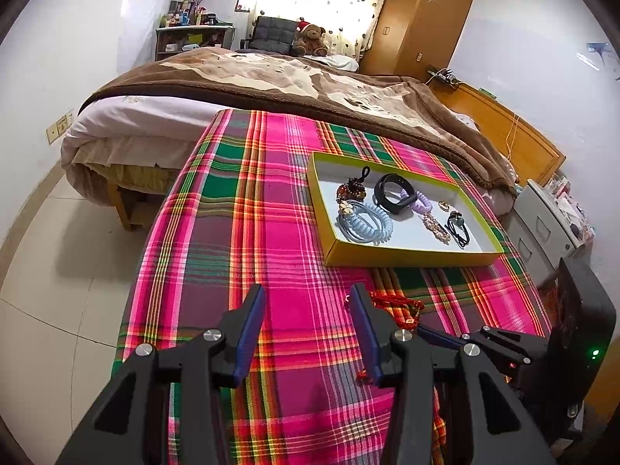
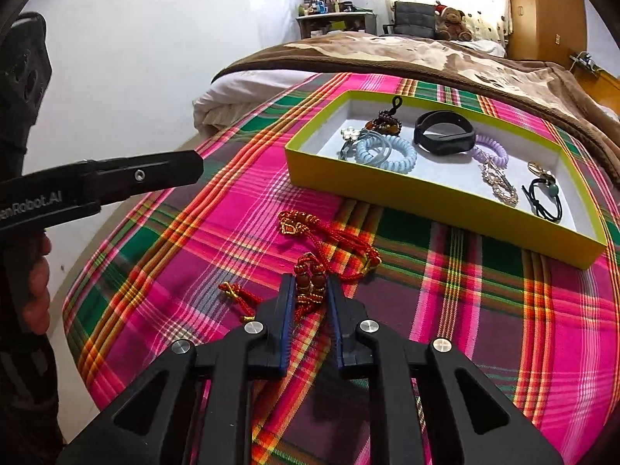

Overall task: Organize jewelry
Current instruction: 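Close the right tool on a red beaded bracelet while the left tool grasps the red cord bracelet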

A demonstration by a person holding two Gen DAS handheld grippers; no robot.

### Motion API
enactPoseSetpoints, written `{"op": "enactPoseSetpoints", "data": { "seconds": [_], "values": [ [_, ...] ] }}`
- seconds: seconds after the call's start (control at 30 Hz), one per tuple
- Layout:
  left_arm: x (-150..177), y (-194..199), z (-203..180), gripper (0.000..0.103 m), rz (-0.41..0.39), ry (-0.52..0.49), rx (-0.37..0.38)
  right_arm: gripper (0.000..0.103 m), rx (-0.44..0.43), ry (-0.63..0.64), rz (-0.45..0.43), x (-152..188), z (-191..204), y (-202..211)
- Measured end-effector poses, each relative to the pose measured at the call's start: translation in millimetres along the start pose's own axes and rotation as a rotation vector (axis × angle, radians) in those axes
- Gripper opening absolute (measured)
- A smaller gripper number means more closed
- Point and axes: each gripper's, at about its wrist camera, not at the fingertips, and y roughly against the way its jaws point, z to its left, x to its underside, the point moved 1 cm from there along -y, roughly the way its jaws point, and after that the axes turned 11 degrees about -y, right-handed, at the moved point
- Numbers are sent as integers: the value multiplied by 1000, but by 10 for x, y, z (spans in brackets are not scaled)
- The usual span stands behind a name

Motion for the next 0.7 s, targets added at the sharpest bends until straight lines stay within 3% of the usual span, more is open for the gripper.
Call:
{"op": "enactPoseSetpoints", "data": {
  "seconds": [0.4, 0.57, 0.7],
  "values": [
    [-28, -233, -307, 47, 42, -73, 75, 16, -14, -107, -88, -92, -399, 442],
    [-36, -372, -386, 48, 66, -87, 85, 16, 3, -132, -111, -100, -527, 532],
    [-23, -467, -437, 49, 85, -96, 51, 16, 12, -147, -120, -92, -593, 559]
  ]
}}
